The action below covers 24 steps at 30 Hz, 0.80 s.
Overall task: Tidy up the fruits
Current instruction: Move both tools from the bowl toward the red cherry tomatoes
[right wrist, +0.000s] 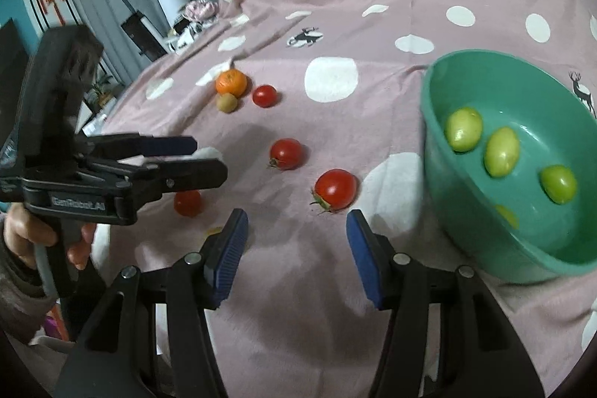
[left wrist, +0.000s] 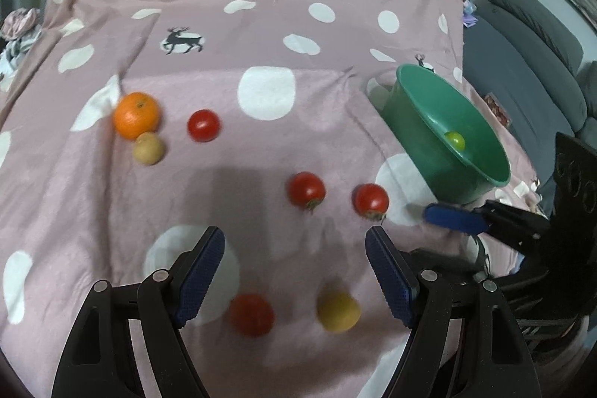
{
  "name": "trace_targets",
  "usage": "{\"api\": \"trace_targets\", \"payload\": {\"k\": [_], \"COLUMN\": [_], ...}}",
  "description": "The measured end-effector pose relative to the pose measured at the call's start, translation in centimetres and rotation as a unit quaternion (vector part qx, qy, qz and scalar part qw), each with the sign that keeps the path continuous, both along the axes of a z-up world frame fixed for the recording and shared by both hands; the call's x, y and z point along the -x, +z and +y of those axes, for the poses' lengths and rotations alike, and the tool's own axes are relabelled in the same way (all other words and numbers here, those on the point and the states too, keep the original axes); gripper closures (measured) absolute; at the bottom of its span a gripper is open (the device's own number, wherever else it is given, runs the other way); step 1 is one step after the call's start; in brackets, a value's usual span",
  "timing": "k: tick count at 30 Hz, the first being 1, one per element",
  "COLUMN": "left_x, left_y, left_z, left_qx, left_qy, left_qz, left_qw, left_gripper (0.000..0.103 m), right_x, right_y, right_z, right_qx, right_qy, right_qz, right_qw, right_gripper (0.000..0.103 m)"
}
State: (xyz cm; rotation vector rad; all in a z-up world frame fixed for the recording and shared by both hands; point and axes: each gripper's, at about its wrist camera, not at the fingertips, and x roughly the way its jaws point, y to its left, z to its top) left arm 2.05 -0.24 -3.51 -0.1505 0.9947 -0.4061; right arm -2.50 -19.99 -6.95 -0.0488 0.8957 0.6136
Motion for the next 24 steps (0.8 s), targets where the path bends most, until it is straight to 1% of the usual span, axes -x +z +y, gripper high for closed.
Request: {"api": "trace_targets", "payload": {"k": [5,9,12,14,19,20,22,24], "left_x": [-1.5,-2.8,-3.6,-4.2,-4.8,-4.9,-5.0,-5.1], "left_y": [-0.5,-1.3,-1.8,-2.1,-2.4,-2.4,-2.6,-2.7], "left_z": [-1.3,-2.2,-2.7,-2.9,-3.4,-3.5,-3.9,-4.1], "left_qx": [-0.01,-0.026,-0.031,-0.04,-0.048,-0.051,-0.062,-0.069], "left_qy": [-0.012,-0.019,-0.025,-0.027,-0.032,-0.034,-0.036,-0.037], "left_qz": [-0.001,0.012,0.019,0.022,0.023,0.023,0.022,0.02], "left_qw": [0.9999,0.9994,0.999,0.9986,0.9981,0.9978,0.9972,0.9967], "left_gripper": [0.025,0.025,0.025,0.025,0.026,0.028,0.031,0.032], "right_x": [-1.2,-2.2,-3.0,-3.6,-4.6,-4.6,-4.6,-4.6], "right_y": [-0.7,-1.1,-1.4,-1.7,-2.4,-2.4,-2.4,-2.5], "right_z": [1.0,1.7,2.1,2.2,2.1,2.1,2.2,2.3], "right_qx": [0.037,0.051,0.063,0.066,0.066,0.065,0.065,0.067], "right_qy": [-0.003,0.001,-0.002,-0.006,-0.009,-0.01,-0.01,-0.01], "right_qz": [-0.018,-0.015,-0.012,-0.005,0.006,0.006,0.005,0.004], "right_qw": [0.999,0.999,0.998,0.998,0.998,0.998,0.998,0.998], "right_gripper": [0.054,0.056,0.057,0.058,0.061,0.064,0.064,0.065]}}
